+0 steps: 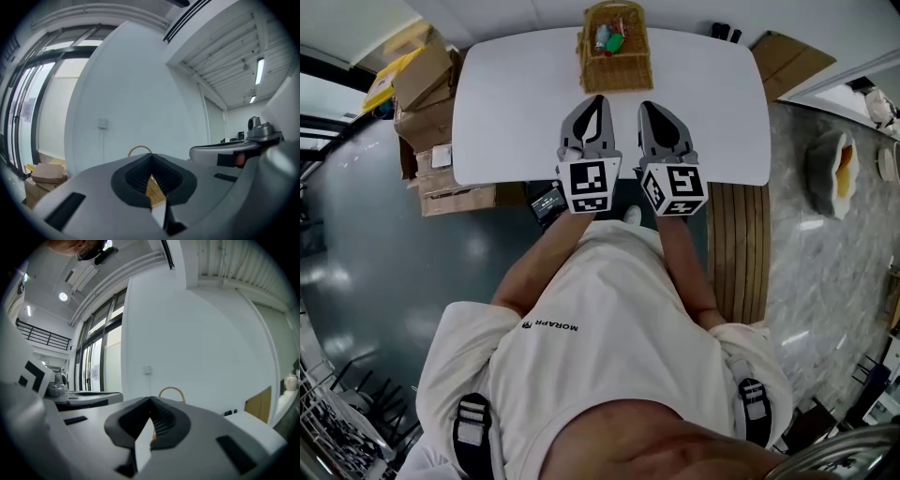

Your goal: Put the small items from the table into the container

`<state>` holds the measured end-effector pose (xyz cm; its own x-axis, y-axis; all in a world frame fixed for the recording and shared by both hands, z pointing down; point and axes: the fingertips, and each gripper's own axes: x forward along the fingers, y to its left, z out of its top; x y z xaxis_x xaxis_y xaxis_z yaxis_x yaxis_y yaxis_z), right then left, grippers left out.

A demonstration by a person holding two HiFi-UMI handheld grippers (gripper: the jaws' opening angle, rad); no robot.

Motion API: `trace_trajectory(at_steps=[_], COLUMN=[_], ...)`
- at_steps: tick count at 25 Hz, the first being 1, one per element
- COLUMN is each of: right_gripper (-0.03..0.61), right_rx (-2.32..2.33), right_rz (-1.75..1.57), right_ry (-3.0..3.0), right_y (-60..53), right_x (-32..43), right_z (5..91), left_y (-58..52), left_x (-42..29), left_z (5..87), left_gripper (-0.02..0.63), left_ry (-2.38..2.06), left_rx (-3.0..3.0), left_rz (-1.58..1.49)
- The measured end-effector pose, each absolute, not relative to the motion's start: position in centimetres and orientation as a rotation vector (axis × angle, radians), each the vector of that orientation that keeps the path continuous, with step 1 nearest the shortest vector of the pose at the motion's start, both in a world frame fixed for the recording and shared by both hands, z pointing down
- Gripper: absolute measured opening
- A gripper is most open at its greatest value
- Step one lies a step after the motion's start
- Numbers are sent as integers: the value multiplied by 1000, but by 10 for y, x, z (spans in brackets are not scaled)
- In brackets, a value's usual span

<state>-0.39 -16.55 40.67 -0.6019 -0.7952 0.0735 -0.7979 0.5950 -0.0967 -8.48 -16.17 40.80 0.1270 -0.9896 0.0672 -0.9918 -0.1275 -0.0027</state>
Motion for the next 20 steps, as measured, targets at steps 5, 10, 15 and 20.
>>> trace_trajectory(at_steps=[5, 10, 15, 20], right_gripper=[5, 5, 5, 5], right_rx=[1388, 1383, 1366, 1371], right_rz=[173, 158, 153, 156], right_ry=[-2793, -2798, -2807, -2811], right_y=[-162, -158, -152, -152], right_x=[-4, -5, -9, -8], right_z=[404, 401, 401, 400], left_y=[-149, -141, -138, -137], left_x=[-80, -80, -84, -85], left_z=[406, 405, 406, 408], left_gripper=[3, 3, 3, 3], left_ry=[-2041, -2048, -2058, -2056], left_rx=[2351, 2351, 2333, 2327], left_rz=[82, 90, 89, 95])
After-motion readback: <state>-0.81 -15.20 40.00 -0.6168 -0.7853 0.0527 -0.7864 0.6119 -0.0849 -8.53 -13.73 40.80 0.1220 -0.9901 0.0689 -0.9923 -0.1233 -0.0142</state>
